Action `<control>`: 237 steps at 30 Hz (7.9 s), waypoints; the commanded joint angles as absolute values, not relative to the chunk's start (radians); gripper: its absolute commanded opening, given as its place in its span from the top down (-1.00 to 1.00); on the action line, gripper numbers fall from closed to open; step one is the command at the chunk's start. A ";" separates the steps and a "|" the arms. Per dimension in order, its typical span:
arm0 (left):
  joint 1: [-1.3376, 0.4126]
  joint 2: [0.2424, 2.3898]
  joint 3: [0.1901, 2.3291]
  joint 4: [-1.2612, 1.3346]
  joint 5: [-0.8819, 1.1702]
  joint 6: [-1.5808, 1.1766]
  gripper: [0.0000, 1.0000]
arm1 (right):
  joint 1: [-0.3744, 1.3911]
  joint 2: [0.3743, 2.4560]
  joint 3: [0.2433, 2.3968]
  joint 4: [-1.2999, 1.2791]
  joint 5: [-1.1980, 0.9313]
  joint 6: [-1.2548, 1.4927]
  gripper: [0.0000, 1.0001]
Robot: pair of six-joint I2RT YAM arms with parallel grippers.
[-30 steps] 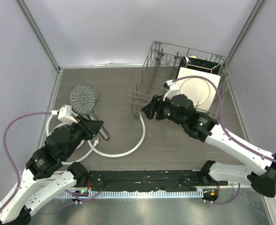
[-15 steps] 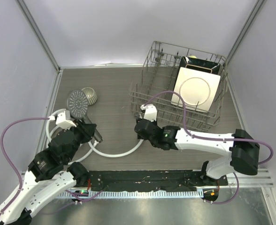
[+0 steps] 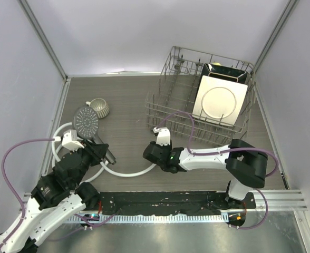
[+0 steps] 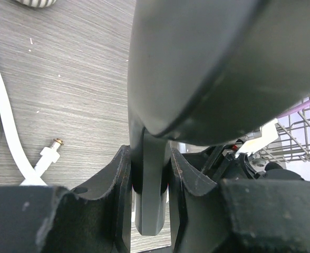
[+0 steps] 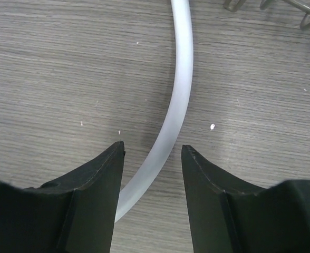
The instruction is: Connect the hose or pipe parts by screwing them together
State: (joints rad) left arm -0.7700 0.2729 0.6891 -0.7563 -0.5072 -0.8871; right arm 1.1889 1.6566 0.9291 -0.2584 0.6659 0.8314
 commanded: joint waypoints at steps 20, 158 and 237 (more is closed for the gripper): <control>-0.769 0.298 0.632 -0.638 -0.448 -0.917 1.00 | 1.425 1.623 0.865 -0.365 0.652 1.241 0.63; -0.769 0.525 0.989 -0.612 -0.618 -0.781 1.00 | 0.801 1.607 1.565 0.853 -0.424 0.427 0.99; -0.769 0.732 1.137 0.003 -0.443 -0.792 1.00 | 1.275 1.246 1.144 0.525 0.330 -0.692 0.99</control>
